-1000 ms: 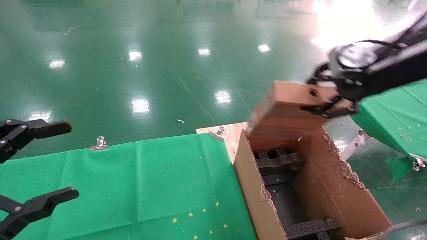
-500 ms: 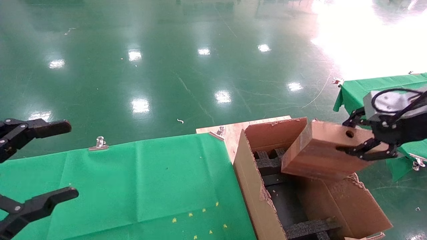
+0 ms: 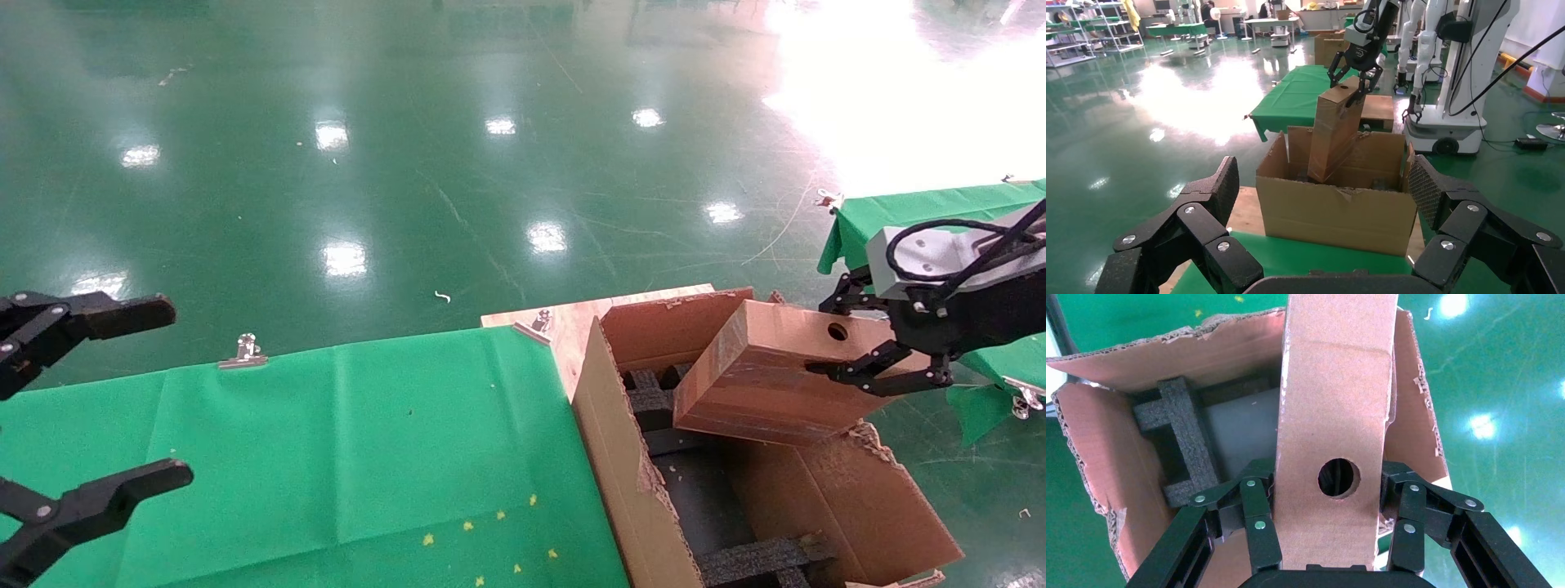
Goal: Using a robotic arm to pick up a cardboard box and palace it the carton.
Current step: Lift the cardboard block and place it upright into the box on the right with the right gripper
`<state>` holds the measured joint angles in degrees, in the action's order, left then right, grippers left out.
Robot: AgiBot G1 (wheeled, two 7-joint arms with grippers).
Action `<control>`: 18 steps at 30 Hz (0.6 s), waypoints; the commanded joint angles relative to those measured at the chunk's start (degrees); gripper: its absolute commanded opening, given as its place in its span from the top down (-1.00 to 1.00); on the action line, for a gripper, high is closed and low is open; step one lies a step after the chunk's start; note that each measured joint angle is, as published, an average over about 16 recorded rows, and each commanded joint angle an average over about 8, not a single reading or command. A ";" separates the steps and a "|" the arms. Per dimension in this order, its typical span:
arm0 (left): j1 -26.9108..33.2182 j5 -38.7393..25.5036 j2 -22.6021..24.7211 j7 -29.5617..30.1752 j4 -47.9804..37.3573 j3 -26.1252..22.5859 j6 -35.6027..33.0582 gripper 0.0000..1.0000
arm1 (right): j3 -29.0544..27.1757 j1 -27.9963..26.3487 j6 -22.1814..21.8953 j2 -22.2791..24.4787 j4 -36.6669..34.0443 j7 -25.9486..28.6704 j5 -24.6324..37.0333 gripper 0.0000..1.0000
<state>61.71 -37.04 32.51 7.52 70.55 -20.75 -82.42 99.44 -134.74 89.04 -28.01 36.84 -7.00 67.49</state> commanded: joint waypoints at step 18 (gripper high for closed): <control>0.00 0.00 0.00 0.00 0.00 0.00 0.00 -1.00 | 2.85 3.25 -13.45 7.69 18.40 40.70 1.59 1.00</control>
<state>61.70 -37.04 32.51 7.51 70.54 -20.75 -82.42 102.39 -131.63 75.11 -20.63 54.71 33.71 70.19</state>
